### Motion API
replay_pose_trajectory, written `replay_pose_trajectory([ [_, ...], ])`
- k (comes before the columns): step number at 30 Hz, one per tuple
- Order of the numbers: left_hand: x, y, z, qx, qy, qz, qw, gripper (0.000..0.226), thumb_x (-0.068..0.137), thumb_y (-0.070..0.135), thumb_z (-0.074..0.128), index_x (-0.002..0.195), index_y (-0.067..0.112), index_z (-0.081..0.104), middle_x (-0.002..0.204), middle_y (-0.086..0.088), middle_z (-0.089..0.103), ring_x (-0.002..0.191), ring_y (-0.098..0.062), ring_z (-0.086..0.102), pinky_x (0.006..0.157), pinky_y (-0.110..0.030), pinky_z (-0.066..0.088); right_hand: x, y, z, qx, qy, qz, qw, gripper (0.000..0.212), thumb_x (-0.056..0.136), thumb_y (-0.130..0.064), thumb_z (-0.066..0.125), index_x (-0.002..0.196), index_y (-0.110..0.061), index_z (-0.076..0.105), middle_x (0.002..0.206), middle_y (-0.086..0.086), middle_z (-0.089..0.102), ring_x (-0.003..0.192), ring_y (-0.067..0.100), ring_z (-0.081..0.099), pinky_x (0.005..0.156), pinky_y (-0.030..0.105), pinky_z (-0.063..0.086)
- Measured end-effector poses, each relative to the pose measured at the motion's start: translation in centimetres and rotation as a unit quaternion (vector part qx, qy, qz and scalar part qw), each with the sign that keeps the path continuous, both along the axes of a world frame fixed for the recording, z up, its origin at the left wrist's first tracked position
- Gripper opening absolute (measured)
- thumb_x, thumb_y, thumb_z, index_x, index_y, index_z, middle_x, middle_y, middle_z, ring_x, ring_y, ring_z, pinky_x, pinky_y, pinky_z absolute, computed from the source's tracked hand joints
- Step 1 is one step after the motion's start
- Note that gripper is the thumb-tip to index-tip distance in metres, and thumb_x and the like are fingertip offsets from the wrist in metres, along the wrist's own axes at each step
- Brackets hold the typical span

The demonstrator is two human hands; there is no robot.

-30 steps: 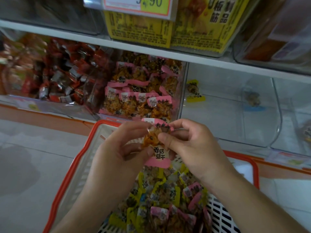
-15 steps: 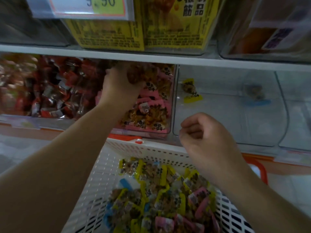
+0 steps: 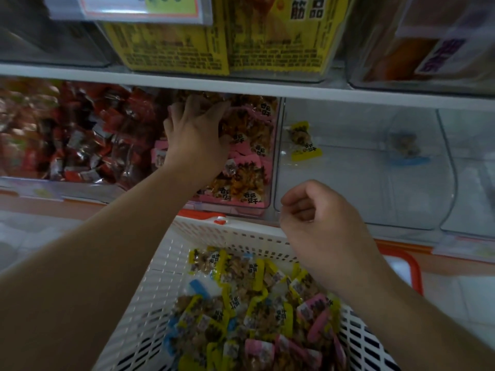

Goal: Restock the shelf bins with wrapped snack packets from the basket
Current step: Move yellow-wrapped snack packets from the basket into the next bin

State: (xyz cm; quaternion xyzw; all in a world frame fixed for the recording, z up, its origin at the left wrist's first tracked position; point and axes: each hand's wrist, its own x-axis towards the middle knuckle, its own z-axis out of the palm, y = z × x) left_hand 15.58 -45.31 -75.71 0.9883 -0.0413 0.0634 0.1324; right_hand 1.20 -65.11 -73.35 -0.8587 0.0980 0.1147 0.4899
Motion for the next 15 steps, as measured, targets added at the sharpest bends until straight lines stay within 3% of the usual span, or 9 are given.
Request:
replay_pose_trajectory([
  [4, -2.4, 0.6, 0.8, -0.040, -0.047, -0.030, 0.998, 0.053, 0.092, 0.018, 0.062, 0.142, 0.034, 0.058, 0.145, -0.006, 0.048, 0.128, -0.040, 0.040, 0.103, -0.055, 0.037, 0.0, 0.3, 0.4, -0.004, 0.004, 0.013, 1.000, 0.019, 0.099, -0.014, 0.065, 0.103, -0.032, 0.064, 0.096, -0.015, 0.066, 0.088, -0.012, 0.059, 0.065, 0.005, 0.048],
  [7, -5.8, 1.7, 1.5, -0.076, -0.073, -0.052, 0.993, 0.046, 0.091, 0.013, 0.065, 0.134, 0.027, 0.066, 0.140, -0.004, 0.054, 0.121, -0.038, 0.046, 0.101, -0.053, 0.041, 0.1, 0.7, 1.4, -0.015, 0.012, 0.039, 0.999, 0.026, 0.097, -0.007, 0.062, 0.097, -0.032, 0.065, 0.092, -0.013, 0.068, 0.083, -0.004, 0.063, 0.062, 0.016, 0.055],
  [10, -10.6, 3.9, 2.2, -0.106, -0.034, -0.030, 0.993, 0.046, 0.090, 0.005, 0.066, 0.131, 0.024, 0.067, 0.138, -0.001, 0.053, 0.126, -0.032, 0.045, 0.107, -0.047, 0.037, 0.0, 0.8, 1.6, -0.046, 0.029, 0.081, 0.995, 0.032, 0.094, 0.001, 0.057, 0.089, -0.028, 0.069, 0.090, -0.007, 0.073, 0.076, 0.007, 0.069, 0.058, 0.026, 0.056],
  [15, -19.1, 8.0, 1.6, -0.090, 0.060, 0.084, 0.991, 0.068, 0.083, 0.005, 0.068, 0.146, 0.024, 0.052, 0.147, -0.005, 0.044, 0.136, -0.036, 0.042, 0.113, -0.061, 0.038, -1.4, 0.6, -1.2, -0.131, 0.118, 0.167, 0.970, 0.036, 0.090, 0.003, 0.053, 0.083, -0.026, 0.073, 0.100, -0.001, 0.075, 0.093, 0.020, 0.073, 0.075, 0.035, 0.061],
])
